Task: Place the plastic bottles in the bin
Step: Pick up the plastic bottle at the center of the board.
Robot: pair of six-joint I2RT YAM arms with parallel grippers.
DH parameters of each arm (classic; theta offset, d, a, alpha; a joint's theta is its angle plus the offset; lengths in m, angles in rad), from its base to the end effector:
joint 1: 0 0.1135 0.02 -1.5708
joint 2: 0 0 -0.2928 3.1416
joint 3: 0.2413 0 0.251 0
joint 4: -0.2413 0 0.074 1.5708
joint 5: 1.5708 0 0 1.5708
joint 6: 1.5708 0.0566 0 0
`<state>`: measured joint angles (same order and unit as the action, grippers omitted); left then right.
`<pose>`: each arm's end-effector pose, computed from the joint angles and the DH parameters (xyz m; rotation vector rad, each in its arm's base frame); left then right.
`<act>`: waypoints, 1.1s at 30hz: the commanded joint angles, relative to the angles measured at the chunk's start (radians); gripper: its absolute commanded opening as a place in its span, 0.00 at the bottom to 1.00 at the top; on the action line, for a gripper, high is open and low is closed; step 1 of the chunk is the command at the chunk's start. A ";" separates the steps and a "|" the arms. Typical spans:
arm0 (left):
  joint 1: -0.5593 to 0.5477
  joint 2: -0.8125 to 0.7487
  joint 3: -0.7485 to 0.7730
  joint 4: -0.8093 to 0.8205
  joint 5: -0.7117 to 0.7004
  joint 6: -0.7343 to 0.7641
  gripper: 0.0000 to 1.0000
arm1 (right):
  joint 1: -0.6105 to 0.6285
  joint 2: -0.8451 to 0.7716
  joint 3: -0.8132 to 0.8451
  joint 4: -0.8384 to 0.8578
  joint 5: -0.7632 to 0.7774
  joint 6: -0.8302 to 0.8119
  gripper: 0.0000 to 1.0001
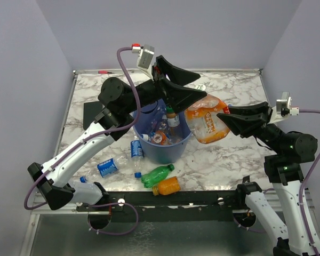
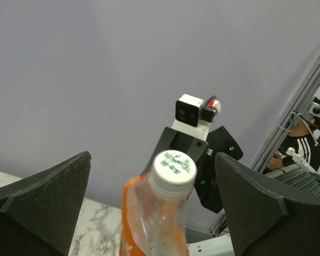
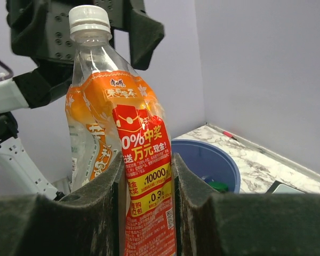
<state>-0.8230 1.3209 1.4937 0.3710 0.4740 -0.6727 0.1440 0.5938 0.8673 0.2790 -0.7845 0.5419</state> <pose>0.1740 -0.2256 0.5625 0.5694 1.0943 -1.5682 0.0862 0.0529 0.4608 -0.5311 1.1317 0.9963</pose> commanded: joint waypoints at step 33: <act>-0.034 -0.244 -0.139 -0.336 -0.580 0.584 0.00 | 0.002 -0.027 0.068 -0.412 0.477 -0.017 1.00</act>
<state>-0.8570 1.1889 1.4029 0.1608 0.2485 -0.3687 0.1452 0.6174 0.9360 0.0242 -0.5571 0.5377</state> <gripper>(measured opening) 0.334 0.996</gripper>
